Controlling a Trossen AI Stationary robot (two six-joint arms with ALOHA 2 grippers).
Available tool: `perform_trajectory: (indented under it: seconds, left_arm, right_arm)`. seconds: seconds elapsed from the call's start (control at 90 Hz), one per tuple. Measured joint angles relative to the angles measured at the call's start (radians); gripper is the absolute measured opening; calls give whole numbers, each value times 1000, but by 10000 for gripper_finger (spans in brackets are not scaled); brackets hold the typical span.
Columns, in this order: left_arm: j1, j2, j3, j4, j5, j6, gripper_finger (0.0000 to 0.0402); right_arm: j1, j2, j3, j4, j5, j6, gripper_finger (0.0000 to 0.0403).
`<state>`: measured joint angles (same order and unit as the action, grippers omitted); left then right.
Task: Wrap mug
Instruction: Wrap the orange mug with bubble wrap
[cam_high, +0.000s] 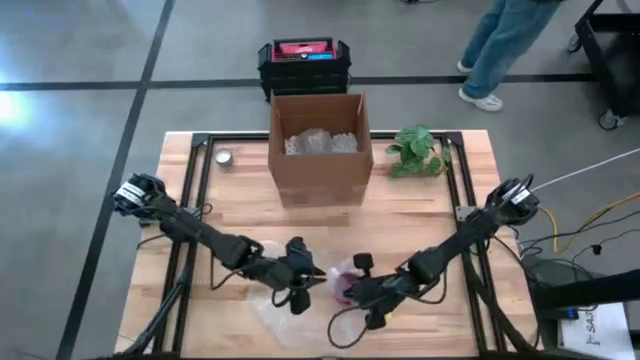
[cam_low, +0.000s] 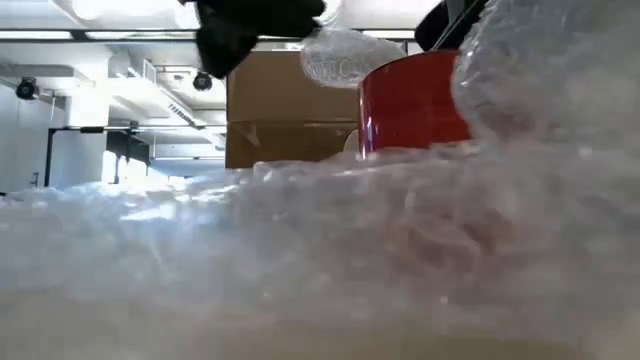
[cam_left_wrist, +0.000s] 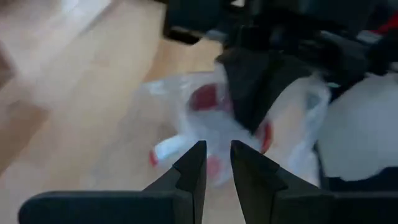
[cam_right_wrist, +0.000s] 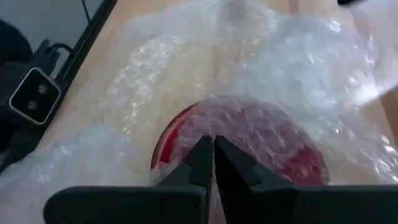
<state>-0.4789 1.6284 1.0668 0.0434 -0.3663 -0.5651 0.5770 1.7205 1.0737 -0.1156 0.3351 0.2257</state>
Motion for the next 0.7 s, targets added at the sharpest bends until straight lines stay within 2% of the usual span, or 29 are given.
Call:
perform_trajectory:
  seconds: [0.2, 0.4, 0.7]
  left_arm:
    - [26, 61, 10, 42, 69, -4, 59]
    - [32, 167, 95, 31, 104, 17, 59]
    - [51, 336, 339, -230, 113, 41, 59]
  right_arm:
    - [-18, 8, 19, -47, -2, 0, 0]
    - [-30, 9, 18, -47, -2, 1, 0]
    - [-32, 10, 16, -61, -15, 3, 0]
